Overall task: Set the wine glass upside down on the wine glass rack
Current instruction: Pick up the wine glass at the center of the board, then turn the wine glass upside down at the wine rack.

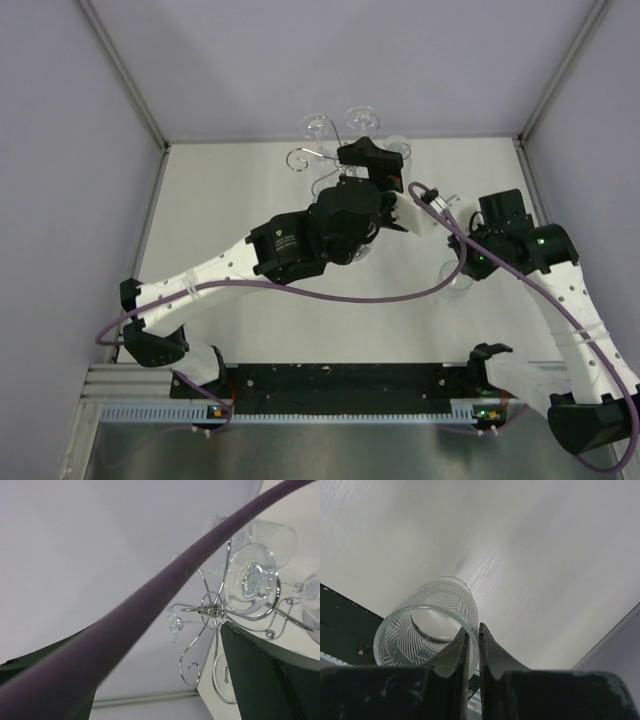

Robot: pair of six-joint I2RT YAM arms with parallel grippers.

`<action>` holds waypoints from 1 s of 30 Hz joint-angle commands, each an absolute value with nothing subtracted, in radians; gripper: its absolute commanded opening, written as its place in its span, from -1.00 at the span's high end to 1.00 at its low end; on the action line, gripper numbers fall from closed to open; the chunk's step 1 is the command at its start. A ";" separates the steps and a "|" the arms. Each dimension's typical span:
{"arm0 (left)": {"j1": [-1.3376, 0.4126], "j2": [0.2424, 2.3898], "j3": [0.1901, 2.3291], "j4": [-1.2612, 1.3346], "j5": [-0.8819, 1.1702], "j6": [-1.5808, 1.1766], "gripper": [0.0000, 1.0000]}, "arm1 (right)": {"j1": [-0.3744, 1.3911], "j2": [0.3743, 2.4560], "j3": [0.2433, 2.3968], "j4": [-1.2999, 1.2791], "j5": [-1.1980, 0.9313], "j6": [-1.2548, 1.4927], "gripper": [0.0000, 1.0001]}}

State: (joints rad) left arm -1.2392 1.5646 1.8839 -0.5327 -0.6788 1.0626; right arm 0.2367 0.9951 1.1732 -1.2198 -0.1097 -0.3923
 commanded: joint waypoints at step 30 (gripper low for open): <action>-1.299 1.453 1.649 -0.285 -0.927 1.283 -0.96 | 0.305 0.988 1.362 -1.210 0.044 -0.327 1.00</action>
State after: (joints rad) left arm -1.2915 1.5223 1.5837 -0.1616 -0.9707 1.4117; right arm 0.2928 0.9981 1.2713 -1.2507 0.0139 -0.3359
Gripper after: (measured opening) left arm 0.980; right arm 0.077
